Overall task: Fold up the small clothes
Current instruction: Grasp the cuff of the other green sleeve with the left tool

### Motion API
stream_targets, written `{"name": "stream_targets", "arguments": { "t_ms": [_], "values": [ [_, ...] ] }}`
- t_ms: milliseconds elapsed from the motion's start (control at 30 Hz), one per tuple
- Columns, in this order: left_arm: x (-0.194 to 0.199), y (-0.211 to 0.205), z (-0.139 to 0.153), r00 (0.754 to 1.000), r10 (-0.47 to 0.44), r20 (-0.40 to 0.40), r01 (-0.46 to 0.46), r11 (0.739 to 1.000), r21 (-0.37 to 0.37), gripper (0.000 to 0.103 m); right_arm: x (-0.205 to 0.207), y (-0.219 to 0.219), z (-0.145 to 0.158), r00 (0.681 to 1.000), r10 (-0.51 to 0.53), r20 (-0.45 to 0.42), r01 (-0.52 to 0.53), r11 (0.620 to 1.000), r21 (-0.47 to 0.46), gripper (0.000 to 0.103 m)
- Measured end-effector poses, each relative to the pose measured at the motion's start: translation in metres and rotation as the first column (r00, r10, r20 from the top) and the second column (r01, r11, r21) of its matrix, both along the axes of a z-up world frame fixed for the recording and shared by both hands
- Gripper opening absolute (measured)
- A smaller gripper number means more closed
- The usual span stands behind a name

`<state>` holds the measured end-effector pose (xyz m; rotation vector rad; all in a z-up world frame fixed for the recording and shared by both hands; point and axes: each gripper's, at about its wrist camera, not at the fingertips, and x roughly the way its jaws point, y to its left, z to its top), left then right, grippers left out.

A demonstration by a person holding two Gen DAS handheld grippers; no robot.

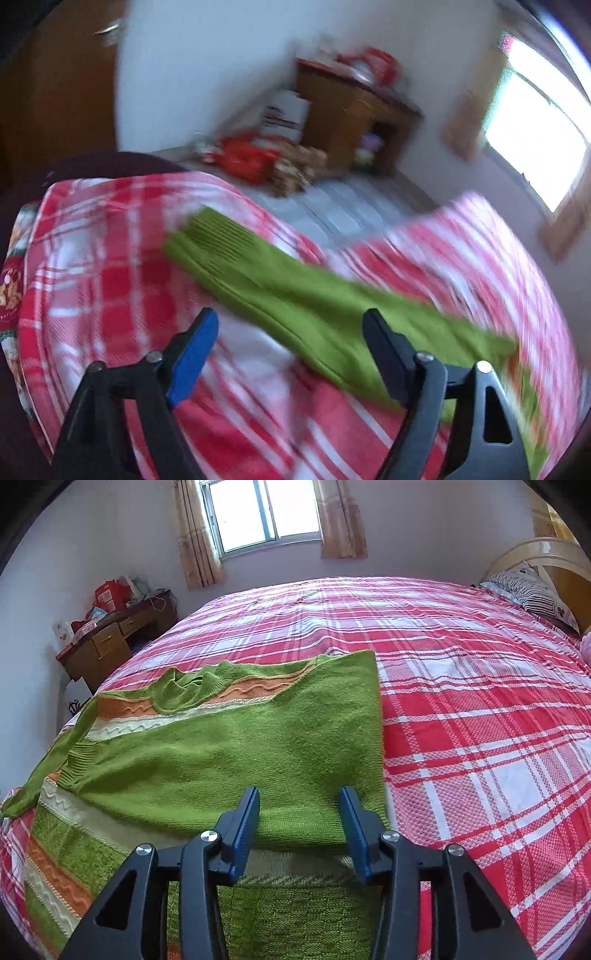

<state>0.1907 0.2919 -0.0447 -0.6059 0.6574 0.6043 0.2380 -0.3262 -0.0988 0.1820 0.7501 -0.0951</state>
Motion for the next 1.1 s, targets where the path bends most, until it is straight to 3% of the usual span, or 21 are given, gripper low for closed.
{"name": "stream_targets", "arguments": {
  "t_ms": [167,367,500,567,633,700,800,933,1033,1100],
  "values": [
    [-0.012,0.053,-0.023,0.99,0.143,0.004,-0.141,0.981,-0.136,0.073,0.0,0.002,0.0,1.0,-0.002,-0.003,0.002,1.0,-0.013,0.047],
    [0.0,0.07,-0.052,0.985,0.17,-0.006,-0.166,0.954,-0.251,0.067,0.001,0.004,0.0,1.0,-0.005,-0.009,0.005,1.0,-0.03,0.047],
    [0.02,0.064,-0.051,0.987,0.16,-0.014,-0.159,0.965,-0.21,0.065,0.001,0.004,0.0,1.0,-0.005,-0.009,0.005,1.0,-0.03,0.047],
    [0.022,0.063,-0.051,0.983,0.179,-0.036,-0.183,0.968,-0.173,0.057,0.001,0.004,0.0,1.0,-0.005,-0.009,0.005,1.0,-0.031,0.047],
    [0.018,0.066,-0.052,0.974,0.218,-0.056,-0.224,0.964,-0.146,0.032,0.001,0.005,0.0,1.0,-0.006,-0.009,0.006,0.999,-0.031,0.047],
    [0.011,0.069,-0.053,0.972,0.23,-0.047,-0.235,0.962,-0.138,0.027,0.001,0.005,0.0,1.0,-0.006,-0.009,0.005,0.999,-0.032,0.047],
    [0.007,0.069,-0.05,0.98,0.199,-0.026,-0.2,0.974,-0.107,0.005,0.001,0.005,0.0,1.0,-0.005,-0.009,0.005,0.999,-0.031,0.047],
    [0.016,0.059,-0.033,0.991,0.13,0.025,-0.128,0.99,-0.055,0.005,0.001,0.005,0.0,1.0,-0.005,-0.008,0.005,1.0,-0.031,0.047],
    [0.028,0.032,-0.008,0.996,0.03,0.083,-0.034,0.998,0.048,0.005,0.001,0.005,0.0,1.0,-0.005,-0.009,0.005,0.999,-0.032,0.047],
    [0.036,0.003,0.011,0.99,-0.063,0.124,0.046,0.989,0.138,0.005,0.001,0.005,0.0,1.0,-0.005,-0.009,0.004,0.999,-0.033,0.047]
  ]
}}
